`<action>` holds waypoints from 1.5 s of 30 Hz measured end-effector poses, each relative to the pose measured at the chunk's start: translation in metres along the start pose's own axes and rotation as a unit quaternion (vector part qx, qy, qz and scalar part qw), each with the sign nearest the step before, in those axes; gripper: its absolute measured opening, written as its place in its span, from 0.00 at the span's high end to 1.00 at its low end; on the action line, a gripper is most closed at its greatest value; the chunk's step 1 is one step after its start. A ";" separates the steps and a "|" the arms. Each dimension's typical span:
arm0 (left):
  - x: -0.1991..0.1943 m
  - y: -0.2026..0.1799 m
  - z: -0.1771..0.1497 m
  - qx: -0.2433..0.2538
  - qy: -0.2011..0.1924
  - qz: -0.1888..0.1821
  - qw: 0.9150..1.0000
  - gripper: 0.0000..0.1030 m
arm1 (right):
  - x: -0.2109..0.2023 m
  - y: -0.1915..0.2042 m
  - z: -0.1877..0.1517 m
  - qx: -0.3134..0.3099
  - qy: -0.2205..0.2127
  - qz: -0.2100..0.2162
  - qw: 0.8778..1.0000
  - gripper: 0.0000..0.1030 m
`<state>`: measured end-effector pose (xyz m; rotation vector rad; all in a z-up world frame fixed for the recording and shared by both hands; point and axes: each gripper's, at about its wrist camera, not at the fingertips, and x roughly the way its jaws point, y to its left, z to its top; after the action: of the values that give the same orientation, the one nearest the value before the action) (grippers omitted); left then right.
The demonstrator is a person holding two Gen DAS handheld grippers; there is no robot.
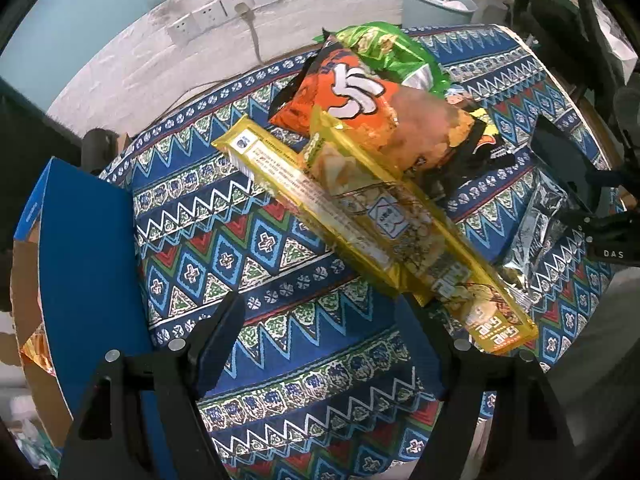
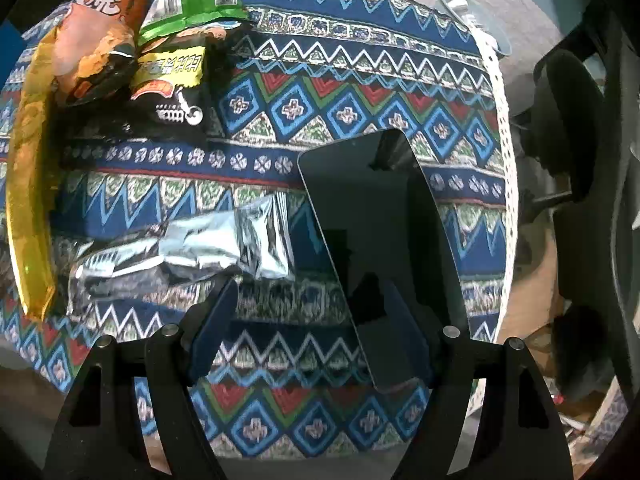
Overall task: Organize snacks
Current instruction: 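Lower to the pile, grasp yellow stick pack with left while right grasps silver foil bag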
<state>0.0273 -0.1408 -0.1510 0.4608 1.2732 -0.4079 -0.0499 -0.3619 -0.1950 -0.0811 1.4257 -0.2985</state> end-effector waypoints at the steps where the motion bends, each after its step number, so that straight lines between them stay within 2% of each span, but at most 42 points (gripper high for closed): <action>1: 0.002 0.002 0.000 -0.003 0.002 -0.001 1.000 0.24 | 0.001 0.001 0.004 -0.002 -0.002 -0.002 1.000 0.26; 12: 0.012 0.015 0.003 -0.021 0.015 -0.012 1.000 0.24 | -0.001 0.013 0.044 0.008 -0.047 -0.020 0.999 0.26; 15: 0.013 0.018 0.005 -0.031 0.015 -0.019 0.999 0.24 | -0.014 0.010 0.045 0.036 -0.057 0.000 0.998 0.26; 19: 0.014 0.023 0.009 -0.052 0.013 -0.035 0.998 0.24 | -0.025 0.004 0.044 0.096 -0.061 0.083 0.990 0.25; 21: 0.014 0.026 0.013 -0.061 0.013 -0.041 0.997 0.24 | -0.022 0.006 0.043 0.110 -0.055 0.108 0.987 0.25; 27: 0.012 0.029 0.024 -0.115 0.004 -0.059 0.992 0.23 | 0.001 0.024 0.046 0.118 -0.025 0.117 0.986 0.25; 32: 0.013 0.027 0.037 -0.185 0.004 -0.096 0.978 0.22 | 0.011 0.039 0.034 0.109 -0.016 0.120 0.987 0.25; 34: 0.015 0.023 0.041 -0.199 0.003 -0.099 0.975 0.22 | 0.009 0.046 0.031 0.089 -0.026 0.116 0.989 0.35; 36: 0.019 0.017 0.044 -0.208 0.008 -0.096 0.973 0.20 | 0.005 0.049 0.026 0.073 -0.029 0.114 0.990 0.52; 41: 0.040 -0.003 0.047 -0.232 0.041 -0.099 0.967 0.20 | -0.003 0.049 0.007 0.045 -0.035 0.106 0.993 0.63; 43: 0.044 -0.010 0.047 -0.228 0.048 -0.089 0.968 0.20 | -0.005 0.041 -0.003 0.038 -0.038 0.101 0.993 0.64; 45: 0.048 -0.019 0.048 -0.237 0.036 -0.073 0.968 0.20 | -0.004 0.039 -0.004 0.038 -0.039 0.106 0.993 0.64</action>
<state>0.0677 -0.1844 -0.1882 -0.0234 1.4264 -0.1983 -0.0487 -0.3233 -0.2003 0.1202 1.3311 -0.1719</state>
